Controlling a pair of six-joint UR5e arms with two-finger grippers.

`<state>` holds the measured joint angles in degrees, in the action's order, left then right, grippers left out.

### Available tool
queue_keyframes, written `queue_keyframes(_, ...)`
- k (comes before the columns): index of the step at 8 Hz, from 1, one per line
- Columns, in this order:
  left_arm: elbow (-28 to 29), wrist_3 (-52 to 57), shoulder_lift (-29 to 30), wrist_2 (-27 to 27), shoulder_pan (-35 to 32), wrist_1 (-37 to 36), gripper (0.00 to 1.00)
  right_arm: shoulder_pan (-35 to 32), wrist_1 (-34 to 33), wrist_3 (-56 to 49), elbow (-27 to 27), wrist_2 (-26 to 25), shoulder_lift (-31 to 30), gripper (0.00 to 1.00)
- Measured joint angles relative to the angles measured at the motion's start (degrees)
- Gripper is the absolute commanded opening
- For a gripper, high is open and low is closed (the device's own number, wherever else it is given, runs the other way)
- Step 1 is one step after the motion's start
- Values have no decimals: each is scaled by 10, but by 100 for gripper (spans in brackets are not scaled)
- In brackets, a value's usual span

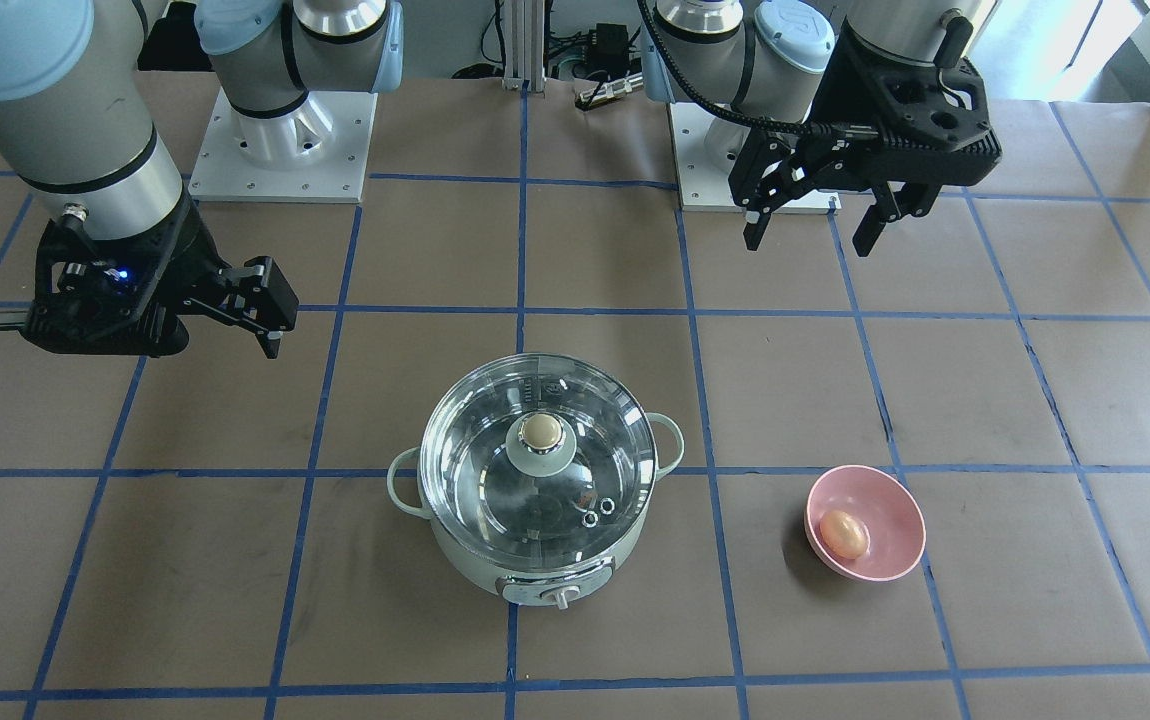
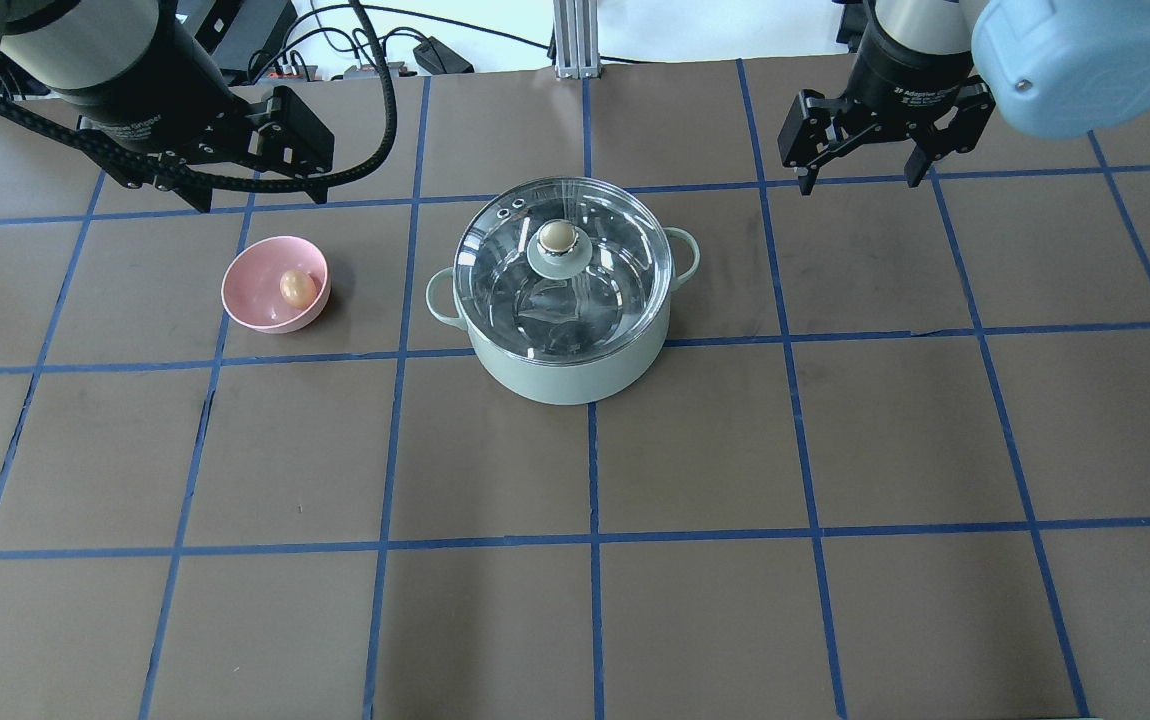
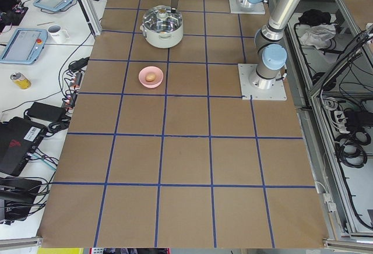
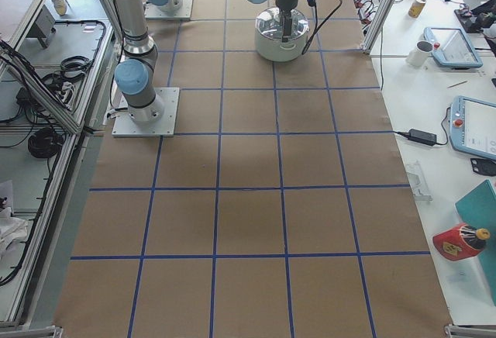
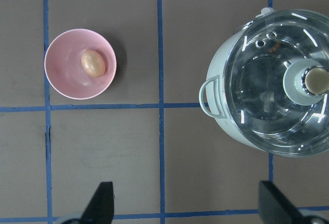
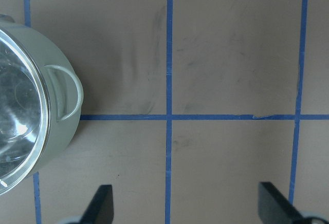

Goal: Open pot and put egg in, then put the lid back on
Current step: 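Move the right gripper toward the glass lid knob on the pot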

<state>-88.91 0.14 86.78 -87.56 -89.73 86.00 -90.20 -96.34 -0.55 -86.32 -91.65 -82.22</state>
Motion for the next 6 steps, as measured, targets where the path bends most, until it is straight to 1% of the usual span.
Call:
queue_keyframes(2, -2, 2, 0, -2, 1, 1, 100, 0, -1, 0, 0, 0, 0, 100)
queue_keyframes(4, -2, 35, 11, -23, 17, -12, 100, 0, -2, 3, 0, 0, 1, 100)
queue_keyframes(6, -3, 70, 59, -36, 59, -81, 100, -2, -9, 14, 1, 2, 5, 100)
